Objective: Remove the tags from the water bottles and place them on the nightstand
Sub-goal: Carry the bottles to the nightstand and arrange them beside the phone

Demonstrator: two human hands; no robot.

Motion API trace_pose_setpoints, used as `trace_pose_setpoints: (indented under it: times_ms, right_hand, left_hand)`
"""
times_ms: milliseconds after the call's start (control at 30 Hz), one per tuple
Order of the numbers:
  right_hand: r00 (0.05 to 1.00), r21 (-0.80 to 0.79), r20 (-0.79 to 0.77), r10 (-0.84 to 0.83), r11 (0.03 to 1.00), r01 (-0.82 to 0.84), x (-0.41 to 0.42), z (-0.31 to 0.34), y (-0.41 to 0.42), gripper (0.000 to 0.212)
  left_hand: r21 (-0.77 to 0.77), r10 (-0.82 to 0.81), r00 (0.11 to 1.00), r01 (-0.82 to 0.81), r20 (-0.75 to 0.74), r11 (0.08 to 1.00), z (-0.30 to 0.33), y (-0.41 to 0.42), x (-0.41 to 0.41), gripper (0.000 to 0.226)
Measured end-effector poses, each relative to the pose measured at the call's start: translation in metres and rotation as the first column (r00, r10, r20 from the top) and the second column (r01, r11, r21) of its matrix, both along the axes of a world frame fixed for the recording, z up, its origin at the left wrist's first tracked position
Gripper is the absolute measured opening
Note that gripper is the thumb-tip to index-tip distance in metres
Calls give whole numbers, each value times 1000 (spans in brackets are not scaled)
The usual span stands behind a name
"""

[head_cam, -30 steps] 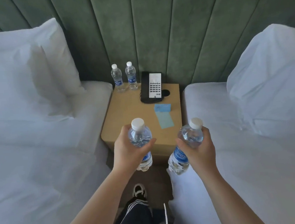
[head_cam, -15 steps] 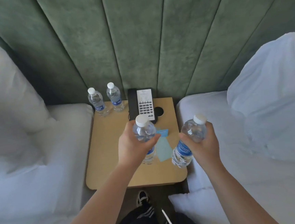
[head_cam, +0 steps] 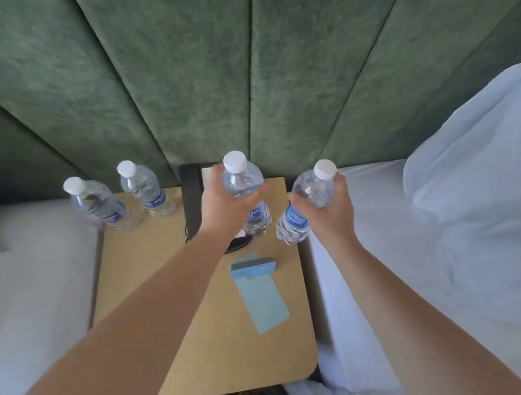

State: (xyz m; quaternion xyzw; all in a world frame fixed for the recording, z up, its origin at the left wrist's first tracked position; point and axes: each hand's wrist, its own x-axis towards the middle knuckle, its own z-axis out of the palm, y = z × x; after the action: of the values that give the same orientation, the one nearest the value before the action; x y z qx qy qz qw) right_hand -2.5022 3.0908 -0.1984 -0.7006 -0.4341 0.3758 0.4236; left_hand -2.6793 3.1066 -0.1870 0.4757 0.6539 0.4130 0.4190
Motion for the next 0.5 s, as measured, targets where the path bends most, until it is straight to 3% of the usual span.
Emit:
trace_pose_setpoints:
  times_ms: [300, 500]
  right_hand:
    - [996, 6, -90, 17, 1000, -16, 9, -78, 89, 60]
    - [991, 62, -92, 97, 994, -92, 4, -107, 117, 61]
  left_hand:
    - [14, -8, 998, 9, -66, 1000, -76, 88, 16, 52]
    - [72, -89, 987, 99, -132, 992, -107, 107, 15, 52]
